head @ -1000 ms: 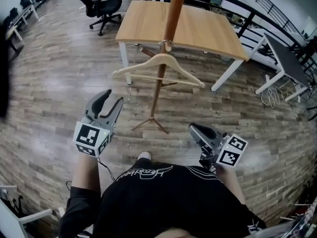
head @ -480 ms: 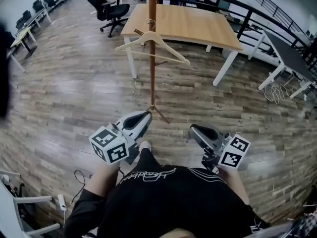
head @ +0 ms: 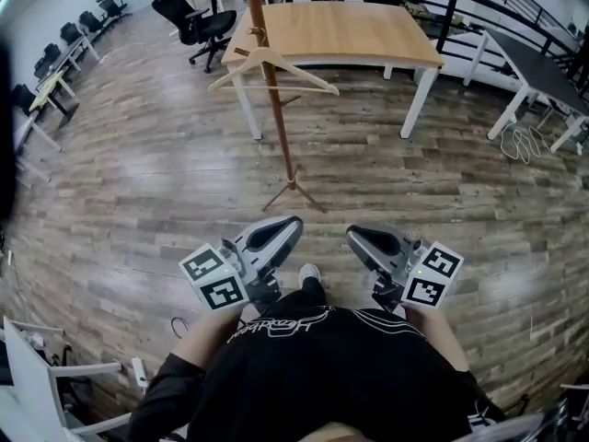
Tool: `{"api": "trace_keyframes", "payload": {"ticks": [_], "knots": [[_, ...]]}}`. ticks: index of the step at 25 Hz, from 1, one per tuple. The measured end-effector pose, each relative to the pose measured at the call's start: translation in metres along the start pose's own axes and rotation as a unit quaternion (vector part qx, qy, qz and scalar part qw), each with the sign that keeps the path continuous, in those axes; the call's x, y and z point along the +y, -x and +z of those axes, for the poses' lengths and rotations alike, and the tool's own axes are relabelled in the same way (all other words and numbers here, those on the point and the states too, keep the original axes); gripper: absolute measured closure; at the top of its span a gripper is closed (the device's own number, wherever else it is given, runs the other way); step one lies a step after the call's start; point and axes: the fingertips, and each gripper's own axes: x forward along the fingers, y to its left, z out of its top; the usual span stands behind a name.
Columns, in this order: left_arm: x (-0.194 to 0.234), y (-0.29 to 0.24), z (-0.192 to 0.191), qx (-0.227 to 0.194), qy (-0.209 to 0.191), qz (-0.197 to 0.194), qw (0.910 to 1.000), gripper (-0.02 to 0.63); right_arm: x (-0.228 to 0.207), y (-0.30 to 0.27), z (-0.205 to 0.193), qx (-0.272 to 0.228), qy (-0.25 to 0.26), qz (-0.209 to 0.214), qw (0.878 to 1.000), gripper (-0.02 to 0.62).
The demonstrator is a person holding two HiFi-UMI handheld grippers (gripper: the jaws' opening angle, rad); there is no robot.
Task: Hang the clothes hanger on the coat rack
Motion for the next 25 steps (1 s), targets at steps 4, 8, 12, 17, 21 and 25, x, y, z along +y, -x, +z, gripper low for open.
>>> {"api": "trace_keyframes", "payload": {"ticks": [4, 8, 12, 17, 21, 25], "knots": [[-0.02, -0.003, -0.014, 0.016, -0.011, -0.016, 0.9997, 0.6, 0.009, 0.015, -0.006, -0.01, -0.004, -0.002, 1.0, 0.555], [-0.036, -0.005, -0.023, 0.027, -0.016, -0.034, 0.9989, 0.6, 0.014, 0.025, -0.012, -0.015, -0.012, -0.007, 1.0, 0.555], [-0.038, -0.005, -0.024, 0.026, -0.004, -0.038, 0.9989, 0.6, 0.016, 0.028, -0.013, -0.017, -0.015, -0.009, 1.0, 0.555], [-0.032, 0.0, -0.027, 0.027, 0.005, -0.028, 0.9992, 0.6, 0.017, 0.024, -0.014, -0.009, -0.014, -0.005, 1.0, 0.555], [-0.027, 0.0, -0.031, 0.032, 0.016, -0.028, 0.999, 0.6, 0.012, 0.02, -0.018, 0.0, -0.019, -0.004, 1.0, 0.556], [-0.02, -0.004, -0.03, 0.032, 0.012, -0.021, 0.9992, 0.6, 0.006, 0.019, -0.016, -0.002, -0.022, -0.005, 1.0, 0.555]]}}
